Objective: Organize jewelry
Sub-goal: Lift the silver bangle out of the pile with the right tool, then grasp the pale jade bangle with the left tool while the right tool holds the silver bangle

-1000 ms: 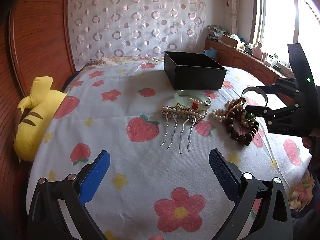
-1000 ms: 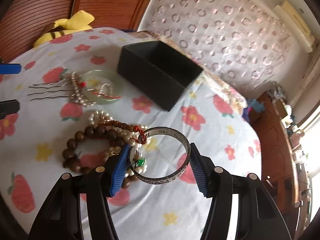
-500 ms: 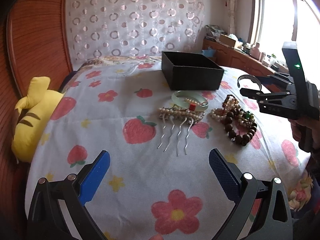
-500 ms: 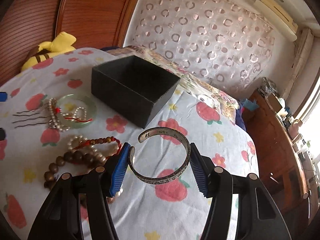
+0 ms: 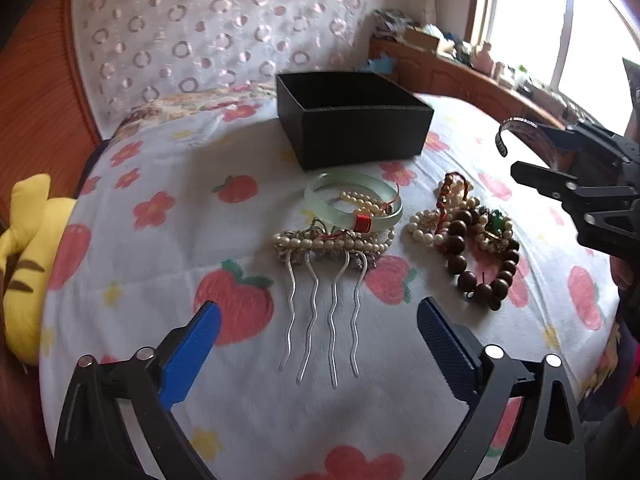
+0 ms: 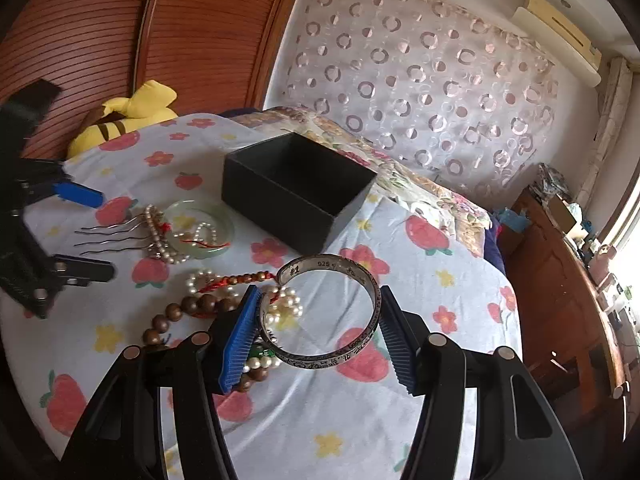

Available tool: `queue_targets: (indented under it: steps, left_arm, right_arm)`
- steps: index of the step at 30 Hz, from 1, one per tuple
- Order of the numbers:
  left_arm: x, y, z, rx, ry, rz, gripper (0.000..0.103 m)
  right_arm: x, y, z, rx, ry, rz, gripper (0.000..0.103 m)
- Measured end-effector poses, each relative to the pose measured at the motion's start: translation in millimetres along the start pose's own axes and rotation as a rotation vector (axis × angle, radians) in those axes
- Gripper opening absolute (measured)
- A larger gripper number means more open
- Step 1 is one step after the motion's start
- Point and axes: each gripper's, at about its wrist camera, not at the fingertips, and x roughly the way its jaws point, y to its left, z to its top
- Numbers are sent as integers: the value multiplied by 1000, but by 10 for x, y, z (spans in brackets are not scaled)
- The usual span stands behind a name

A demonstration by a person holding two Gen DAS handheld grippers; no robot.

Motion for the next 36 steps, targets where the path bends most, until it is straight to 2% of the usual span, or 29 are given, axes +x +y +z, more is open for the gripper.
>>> queue_targets:
  steps: [2,4,5,6,8,9,18,22,25,26,31,32,36]
  left_arm:
    - [46,8,14,4,23,-6,79]
    - [49,10,28,10,30,-8,76]
    - [47,0,36,15,31,-4,69]
    - [33,2,37,19,30,2,56]
    - [2,23,34,16,34,-11,38]
    - [-13,42,31,10,37,-29,35]
    - [-223,151,-141,-7,39,-57,35]
    - [-345,140,-169,14,30,-32,36]
    - [-445,156,-156,26,9,-9,51]
    - [-467,161,-138,27,-1,-6,57]
    - [-505,207,72,1,-36,-30,59]
    - [-465,210,154,-7,-34,-50,62]
    - [-263,202,396,-8,-4,-79,60]
  right_arm:
    - [-12,20,-11,-1,-1,9,61]
    - [-14,39,-8,-2,-4,15,61]
    - [-19,42,-12,-2,-5,17,61]
    - [-24,49,-13,-1,-7,20,61]
    - [-31,56,-24,2,-8,26,61]
    - [-37,57,-23,2,-9,28,61]
    - [-70,101,-26,-6,-14,31,61]
    - [-68,127,-23,-15,-13,37,61]
    - [-83,148,-24,-16,-15,42,61]
    - [-87,145,-26,-17,-16,45,61]
    - [-105,170,-14,-13,-22,54,61]
    - [-111,175,-9,-10,-24,56,61]
    - [-121,177,-3,-7,-26,56,61]
